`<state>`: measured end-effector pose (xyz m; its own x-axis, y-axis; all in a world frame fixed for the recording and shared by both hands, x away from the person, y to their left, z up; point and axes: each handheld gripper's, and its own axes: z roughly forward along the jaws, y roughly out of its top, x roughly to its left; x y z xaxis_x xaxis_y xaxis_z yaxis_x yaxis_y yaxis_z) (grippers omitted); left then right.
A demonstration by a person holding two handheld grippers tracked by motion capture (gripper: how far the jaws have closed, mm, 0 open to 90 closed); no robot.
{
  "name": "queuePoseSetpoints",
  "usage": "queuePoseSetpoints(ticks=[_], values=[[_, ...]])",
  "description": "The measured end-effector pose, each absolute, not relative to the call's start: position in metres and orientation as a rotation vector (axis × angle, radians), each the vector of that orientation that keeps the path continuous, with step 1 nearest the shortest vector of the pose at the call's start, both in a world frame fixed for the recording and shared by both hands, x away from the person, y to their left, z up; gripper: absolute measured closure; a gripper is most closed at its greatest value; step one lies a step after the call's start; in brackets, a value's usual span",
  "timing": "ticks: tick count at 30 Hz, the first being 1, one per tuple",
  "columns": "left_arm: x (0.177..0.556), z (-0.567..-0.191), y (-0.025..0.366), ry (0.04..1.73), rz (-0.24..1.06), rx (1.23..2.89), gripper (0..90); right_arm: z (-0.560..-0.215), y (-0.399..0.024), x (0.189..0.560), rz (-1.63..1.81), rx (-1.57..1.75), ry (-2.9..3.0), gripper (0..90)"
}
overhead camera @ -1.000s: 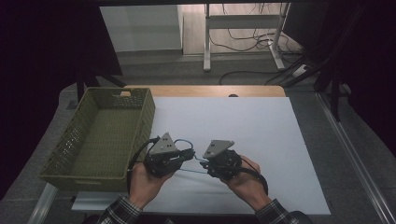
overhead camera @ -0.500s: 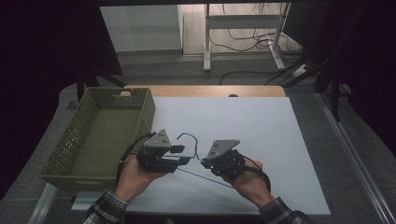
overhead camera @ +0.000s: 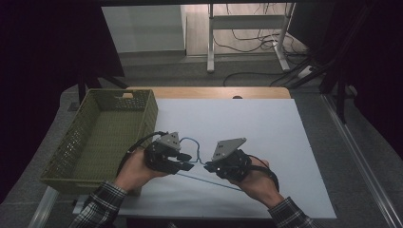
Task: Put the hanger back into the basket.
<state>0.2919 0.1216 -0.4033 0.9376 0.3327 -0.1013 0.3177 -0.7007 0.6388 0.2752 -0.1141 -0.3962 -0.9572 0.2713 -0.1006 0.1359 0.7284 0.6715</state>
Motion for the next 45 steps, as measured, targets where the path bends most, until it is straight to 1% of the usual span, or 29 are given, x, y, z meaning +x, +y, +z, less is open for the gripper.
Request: queuePoseSetpoints(ticks=[8, 11, 13, 15, 16, 17, 18, 19, 20, 21, 22, 24, 25, 28, 29, 30, 31, 34, 35, 36, 38, 40, 45], values=[[0.288, -0.403, 0.113, 0.416, 0.015, 2.460, 86.9, -0.398, -0.116, 0.277, 0.991, 0.307, 2.717, 86.0], [0.286, -0.400, 0.113, 0.426, 0.019, 2.440, 87.2, -0.398, -0.119, 0.279, 1.009, 0.320, 2.714, 84.5], [0.287, -0.397, 0.113, 0.458, -0.017, 2.408, 87.4, -0.395, -0.120, 0.279, 1.007, 0.316, 2.686, 81.7], [0.287, -0.392, 0.113, 0.483, -0.030, 2.391, 87.5, -0.392, -0.123, 0.279, 1.036, 0.343, 2.664, 73.1], [0.287, -0.389, 0.113, 0.490, -0.003, 2.392, 87.5, -0.389, -0.124, 0.279, 1.052, 0.353, 2.654, 69.0], [0.287, -0.387, 0.113, 0.508, -0.010, 2.381, 87.5, -0.386, -0.126, 0.278, 1.058, 0.362, 2.641, 63.9], [0.288, -0.384, 0.113, 0.525, 0.009, 2.378, 87.5, -0.383, -0.127, 0.278, 1.061, 0.370, 2.626, 59.5], [0.289, -0.381, 0.114, 0.543, 0.016, 2.371, 87.5, -0.380, -0.129, 0.277, 1.064, 0.380, 2.620, 56.4], [0.289, -0.381, 0.114, 0.543, 0.016, 2.371, 87.5, -0.380, -0.129, 0.277, 1.064, 0.380, 2.620, 56.4], [0.290, -0.378, 0.116, 0.555, 0.021, 2.371, 87.5, -0.374, -0.134, 0.277, 1.090, 0.409, 2.601, 49.7], [0.293, -0.371, 0.118, 0.607, 0.035, 2.353, 87.5, -0.371, -0.137, 0.277, 1.107, 0.431, 2.591, 46.5], [0.294, -0.368, 0.121, 0.619, 0.052, 2.345, 87.5, -0.366, -0.142, 0.277, 1.151, 0.473, 2.573, 40.0], [0.297, -0.362, 0.126, 0.669, 0.061, 2.328, 87.5, -0.363, -0.145, 0.277, 1.171, 0.490, 2.564, 36.9], [0.302, -0.354, 0.135, 0.742, 0.083, 2.293, 87.5, -0.357, -0.151, 0.276, 1.205, 0.529, 2.540, 27.6], [0.302, -0.354, 0.135, 0.742, 0.083, 2.293, 87.5, -0.357, -0.151, 0.276, 1.205, 0.529, 2.540, 27.6], [0.306, -0.349, 0.144, 0.779, 0.086, 2.273, 87.5, -0.356, -0.154, 0.276, 1.213, 0.561, 2.533, 21.0], [0.306, -0.349, 0.144, 0.779, 0.086, 2.273, 87.5, -0.357, -0.156, 0.276, 1.223, 0.575, 2.531, 18.9], [0.316, -0.341, 0.162, 0.863, 0.093, 2.231, 87.5, -0.359, -0.159, 0.277, 1.230, 0.617, 2.528, 14.2], [0.316, -0.341, 0.162, 0.863, 0.093, 2.231, 87.5, -0.360, -0.161, 0.277, 1.236, 0.623, 2.526, 13.6], [0.319, -0.336, 0.171, 0.905, 0.113, 2.208, 87.5, -0.362, -0.161, 0.277, 1.239, 0.633, 2.527, 12.5], [0.321, -0.330, 0.180, 0.935, 0.135, 2.191, 87.5, -0.364, -0.163, 0.278, 1.243, 0.652, 2.526, 10.2], [0.322, -0.326, 0.185, 0.946, 0.139, 2.184, 87.5, -0.366, -0.164, 0.278, 1.249, 0.660, 2.524, 9.9], [0.326, -0.309, 0.214, 1.013, 0.249, 2.166, 87.5, -0.374, -0.171, 0.279, 1.267, 0.720, 2.518, 5.8]])
